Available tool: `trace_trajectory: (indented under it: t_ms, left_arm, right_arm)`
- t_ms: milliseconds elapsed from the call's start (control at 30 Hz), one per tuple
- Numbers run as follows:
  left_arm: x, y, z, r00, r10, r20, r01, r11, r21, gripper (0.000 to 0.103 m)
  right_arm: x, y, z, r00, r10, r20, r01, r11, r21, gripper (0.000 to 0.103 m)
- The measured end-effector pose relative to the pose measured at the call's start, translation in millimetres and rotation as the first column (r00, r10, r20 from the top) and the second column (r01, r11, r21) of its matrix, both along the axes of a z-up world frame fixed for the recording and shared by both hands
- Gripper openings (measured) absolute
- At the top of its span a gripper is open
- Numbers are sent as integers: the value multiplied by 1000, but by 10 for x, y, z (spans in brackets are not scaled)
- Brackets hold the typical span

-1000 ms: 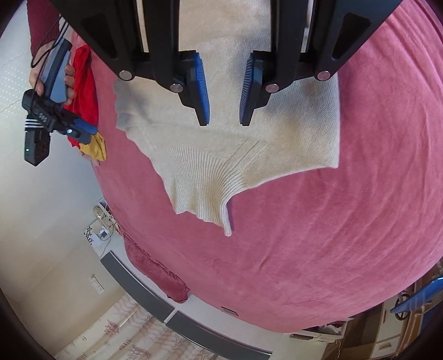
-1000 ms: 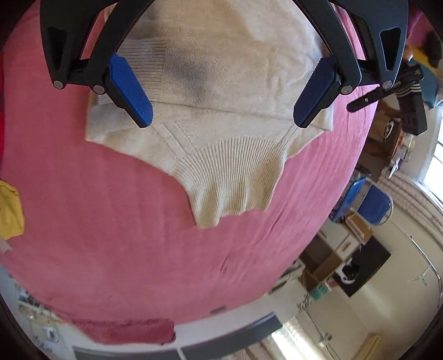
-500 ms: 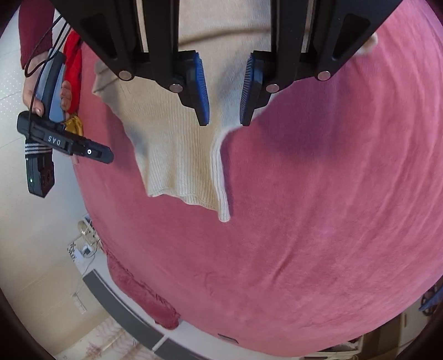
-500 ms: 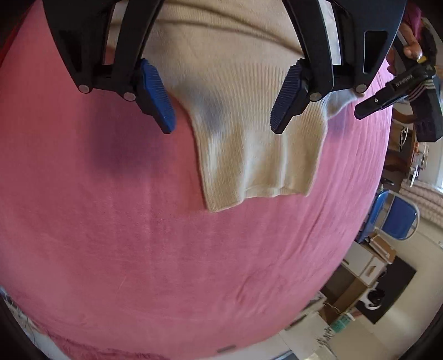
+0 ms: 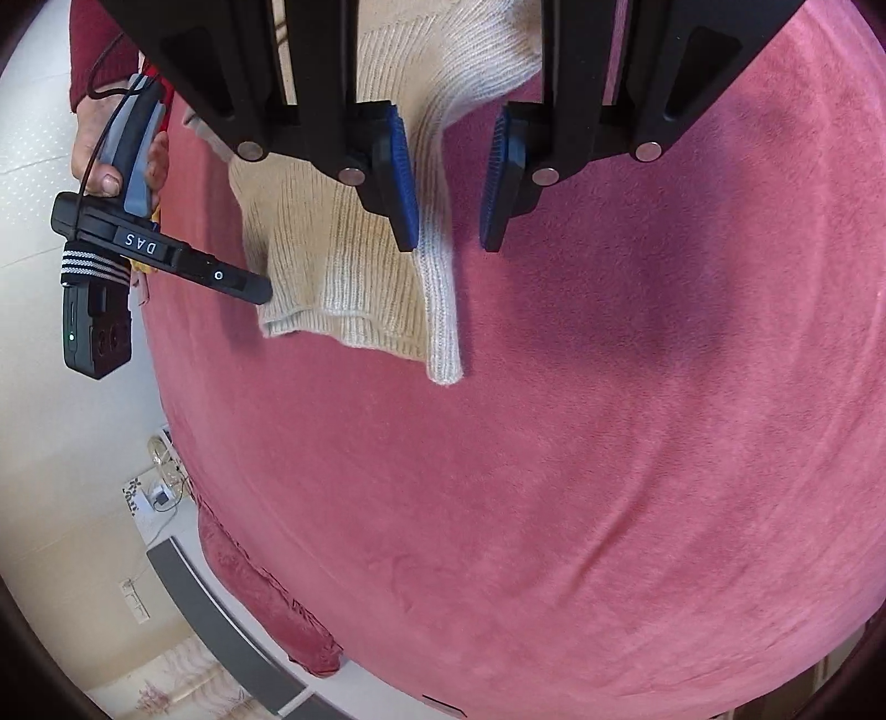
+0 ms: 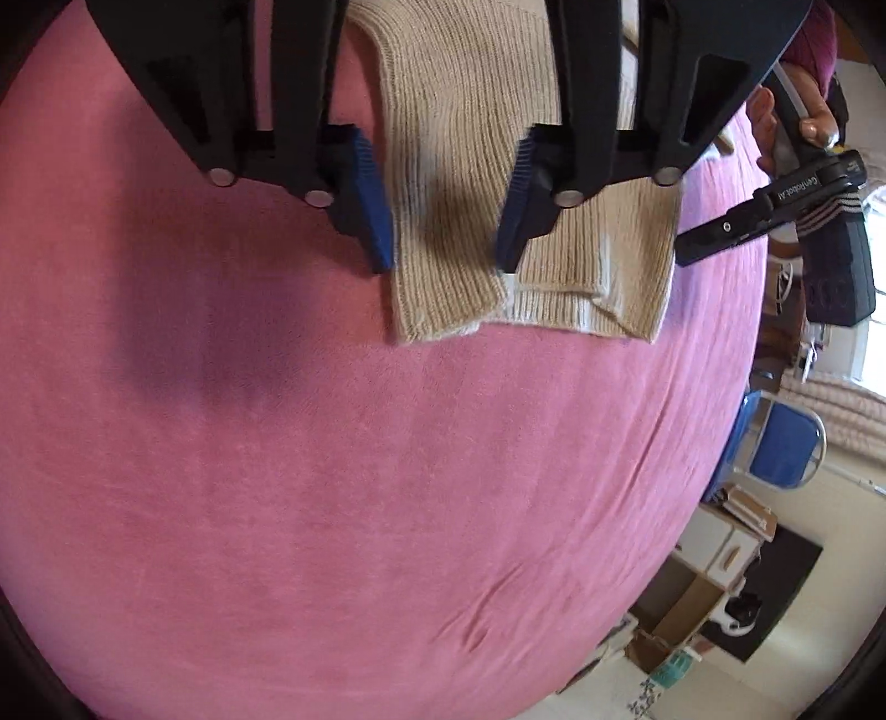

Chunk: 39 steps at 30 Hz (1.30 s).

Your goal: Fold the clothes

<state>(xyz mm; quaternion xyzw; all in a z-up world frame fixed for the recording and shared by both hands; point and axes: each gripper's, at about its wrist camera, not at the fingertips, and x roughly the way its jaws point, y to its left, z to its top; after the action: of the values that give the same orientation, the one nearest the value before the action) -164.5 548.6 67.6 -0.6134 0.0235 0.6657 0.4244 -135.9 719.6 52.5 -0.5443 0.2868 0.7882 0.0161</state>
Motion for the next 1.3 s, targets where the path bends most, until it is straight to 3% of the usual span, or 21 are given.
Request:
trace_trajectory:
  t_ms: [100,167,200,300,367,400,433,500,600,667,700,733,800,933,1067,1233,1300]
  left_arm:
    - [11,52,-41,1000,10,24,-10,1000,7,23]
    - [6,70,-52,1000,13,22,-13,1000,7,23]
    - [3,79,-57,1000,13,19,-13,1000,8,23]
    - [-23,157,-82,1000,17,17,-17,1000,-6,23]
    - [-55,192,-87,1000,22,19,-22,1000,-6,22]
    - [-70,209,-73,999,37,0,-37,999,-12,21]
    - [-79,210,-51,998,53,-15,-53,999,-6,19]
    - [-82,224,4,998,57,-20,-56,998,28,16]
    - [-65,270,27,998,53,-23,-52,998,17,7]
    - [-59,305,-15,999,43,-11,-43,999,-15,6]
    - [-55,322,-37,999,39,-5,-39,999,-31,8]
    - [-41,314,-39,999,40,9,-40,999,-22,10]
    - [-19,302,-44,999,41,26,-41,999,-11,19]
    - [-5,329,-70,1000,23,10,-23,999,-35,19]
    - [-7,297,-81,999,27,29,-26,999,-21,19]
    - [25,257,-97,1000,22,16,-22,1000,-15,20]
    - [68,294,-104,1000,17,13,-17,1000,-22,20]
  right_arm:
    - [4,31,-16,1000,-7,1,7,999,-37,37]
    - [38,62,-23,1000,-27,-10,27,997,-71,49]
    - [56,58,-26,1000,-25,-16,23,996,-81,62]
    - [82,-63,-29,1000,20,-15,-21,999,-35,66]
    - [83,-182,-25,999,53,0,-53,998,29,60]
    - [84,-241,-23,998,69,9,-70,996,61,18]
    - [90,-304,-12,996,84,10,-84,993,84,11]
    - [121,-412,23,995,101,-1,-100,989,106,11]
    - [206,-475,65,996,85,-34,-82,992,91,11]
    - [226,-424,15,995,72,-63,-75,996,-52,11]
    - [241,-405,-40,996,61,-64,-67,992,-104,14]
    - [262,-381,-92,998,30,-47,-34,995,-92,25]
    - [323,-318,-180,999,-22,-32,17,990,-142,26]
    - [351,-413,-136,999,7,-45,-10,999,-48,27]
    - [271,-581,-61,999,50,-17,-49,998,48,36]
    - [94,-771,80,997,78,-2,-76,978,192,41]
    - [95,-880,151,998,57,-17,-49,951,305,45]
